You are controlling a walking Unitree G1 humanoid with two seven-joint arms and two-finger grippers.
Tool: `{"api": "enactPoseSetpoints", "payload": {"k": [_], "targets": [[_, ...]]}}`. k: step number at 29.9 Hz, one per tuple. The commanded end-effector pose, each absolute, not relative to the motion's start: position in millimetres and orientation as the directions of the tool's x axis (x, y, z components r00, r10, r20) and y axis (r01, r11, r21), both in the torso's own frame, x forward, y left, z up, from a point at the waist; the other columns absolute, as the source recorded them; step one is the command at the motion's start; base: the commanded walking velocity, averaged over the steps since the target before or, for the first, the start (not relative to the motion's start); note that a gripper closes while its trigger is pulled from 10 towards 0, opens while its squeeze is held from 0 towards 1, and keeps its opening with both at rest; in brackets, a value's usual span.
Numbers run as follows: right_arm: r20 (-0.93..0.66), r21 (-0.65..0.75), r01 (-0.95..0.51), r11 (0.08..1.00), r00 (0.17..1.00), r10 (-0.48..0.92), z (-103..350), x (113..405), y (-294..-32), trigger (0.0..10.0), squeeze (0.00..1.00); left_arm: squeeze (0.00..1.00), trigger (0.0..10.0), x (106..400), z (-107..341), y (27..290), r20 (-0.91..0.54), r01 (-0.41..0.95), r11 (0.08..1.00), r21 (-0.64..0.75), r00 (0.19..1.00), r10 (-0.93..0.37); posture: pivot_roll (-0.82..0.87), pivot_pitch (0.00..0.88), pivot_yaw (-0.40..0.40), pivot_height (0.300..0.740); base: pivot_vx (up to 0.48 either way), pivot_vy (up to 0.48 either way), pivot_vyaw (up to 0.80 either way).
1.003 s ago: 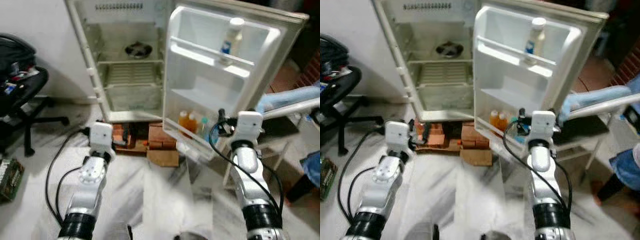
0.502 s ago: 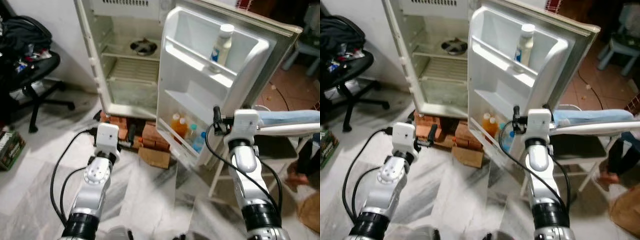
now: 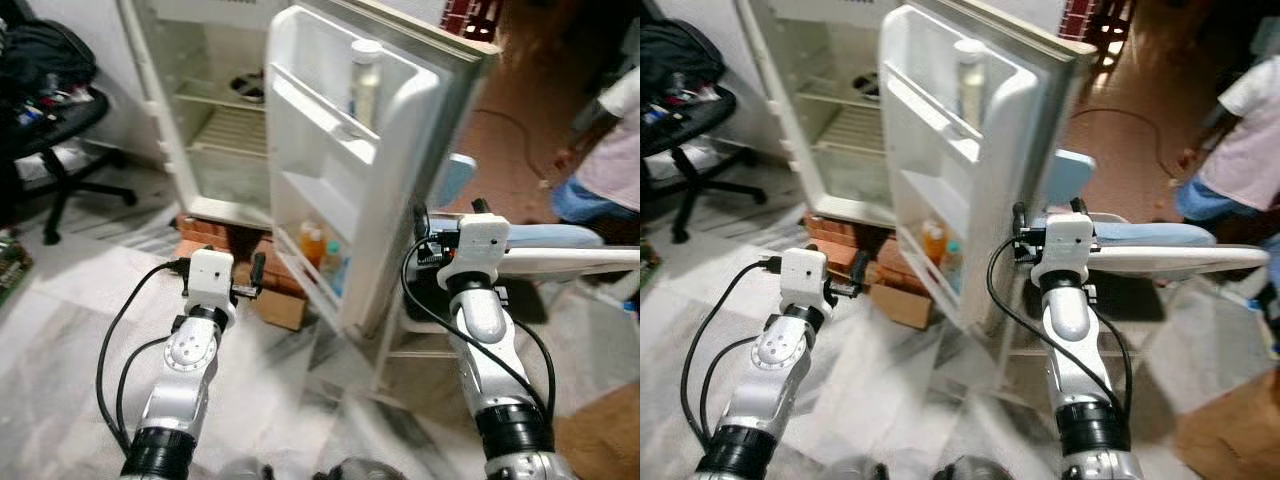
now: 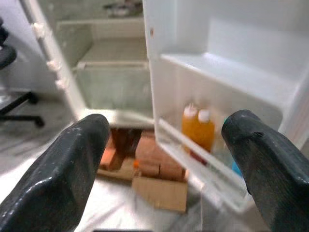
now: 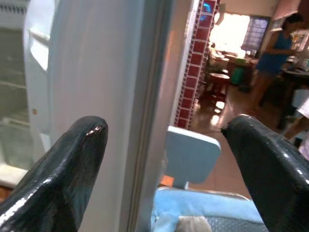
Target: Restocking fridge
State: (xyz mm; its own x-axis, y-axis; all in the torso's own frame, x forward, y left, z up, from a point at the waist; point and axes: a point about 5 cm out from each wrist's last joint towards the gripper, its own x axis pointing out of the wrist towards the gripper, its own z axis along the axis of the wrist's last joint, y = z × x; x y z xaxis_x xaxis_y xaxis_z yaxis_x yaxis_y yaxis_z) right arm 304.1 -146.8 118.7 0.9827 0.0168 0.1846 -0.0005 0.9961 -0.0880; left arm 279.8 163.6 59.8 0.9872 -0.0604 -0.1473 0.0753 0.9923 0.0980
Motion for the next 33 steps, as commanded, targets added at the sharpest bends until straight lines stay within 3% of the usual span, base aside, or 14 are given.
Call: {"api": "enactPoseSetpoints", "payload": {"k": [1,10,21,29,33], "targets": [[0.215,-0.095,0.019,0.995,0.977,0.002,125.5,305.7,-154.0,10.0,0.00,0.00,10.0,282.4,62.4,162.9,-0.142,0.065,0.994,0.088,0.988,-0.052,-0.01,0.000,-0.026,0.740,0.000,-0.472,0.00],[0.229,-0.095,-0.009,0.995,0.973,0.030,129.8,308.9,-149.4,10.0,0.00,0.00,10.0,283.9,62.4,163.5,-0.147,0.051,0.995,0.084,0.988,-0.038,-0.01,0.000,-0.030,0.740,0.000,-0.464,0.70],[0.234,-0.075,-0.011,0.997,0.972,0.029,133.5,315.3,-150.2,10.0,0.00,0.00,10.0,284.2,64.6,167.4,-0.137,0.009,0.998,0.061,0.991,0.000,-0.01,0.000,-0.033,0.740,0.000,0.000,0.80],[0.212,-0.085,0.004,0.996,0.977,0.014,128.7,313.2,-153.5,10.0,0.00,0.00,10.0,282.7,67.9,167.8,-0.110,0.030,0.999,0.038,0.994,-0.026,0.00,0.000,-0.035,0.740,0.105,0.000,0.00],[0.163,-0.127,0.006,0.992,0.986,0.015,114.0,298.0,-162.5,10.0,0.00,0.00,10.0,275.7,69.8,170.4,-0.100,0.047,0.999,0.027,0.994,-0.044,0.00,0.000,-0.035,0.740,0.388,0.000,0.00]]}}
